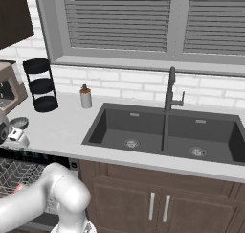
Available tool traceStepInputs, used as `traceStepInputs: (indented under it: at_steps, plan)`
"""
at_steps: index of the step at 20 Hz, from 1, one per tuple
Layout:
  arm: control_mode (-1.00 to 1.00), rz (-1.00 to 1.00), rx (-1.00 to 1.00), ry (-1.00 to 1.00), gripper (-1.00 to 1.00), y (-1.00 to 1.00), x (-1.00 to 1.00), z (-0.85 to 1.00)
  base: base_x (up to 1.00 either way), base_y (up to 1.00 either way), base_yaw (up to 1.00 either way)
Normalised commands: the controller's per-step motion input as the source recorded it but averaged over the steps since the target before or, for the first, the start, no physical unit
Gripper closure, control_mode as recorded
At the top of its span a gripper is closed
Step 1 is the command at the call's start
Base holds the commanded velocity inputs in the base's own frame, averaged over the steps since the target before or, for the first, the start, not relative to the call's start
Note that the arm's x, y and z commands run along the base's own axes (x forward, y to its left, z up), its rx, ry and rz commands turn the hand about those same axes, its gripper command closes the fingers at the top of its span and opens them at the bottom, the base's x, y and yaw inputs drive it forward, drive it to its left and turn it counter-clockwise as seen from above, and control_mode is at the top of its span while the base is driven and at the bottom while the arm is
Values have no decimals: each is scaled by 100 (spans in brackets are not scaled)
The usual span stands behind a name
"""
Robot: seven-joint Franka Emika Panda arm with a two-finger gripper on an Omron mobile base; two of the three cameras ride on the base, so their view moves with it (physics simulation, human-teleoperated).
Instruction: Pick up the cup and bowl from the counter, place them in the dishwasher, and close the dishwasher door.
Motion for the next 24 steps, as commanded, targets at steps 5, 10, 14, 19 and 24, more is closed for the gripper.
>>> traceStepInputs:
  at_steps: [5,10,14,19,24]
  plan:
    - [-100,-8,0,13,-100,-2,66,80,0,0,0]
    - [-100,-4,5,8,-100,-6,86,-2,0,0,0]
    - [-100,2,-4,3,-100,8,68,12,0,0,0]
    - [-100,0,0,8,-100,53,83,0,0,0,0]
    - [-100,0,-1,0,-100,56,36,-3,0,0,0]
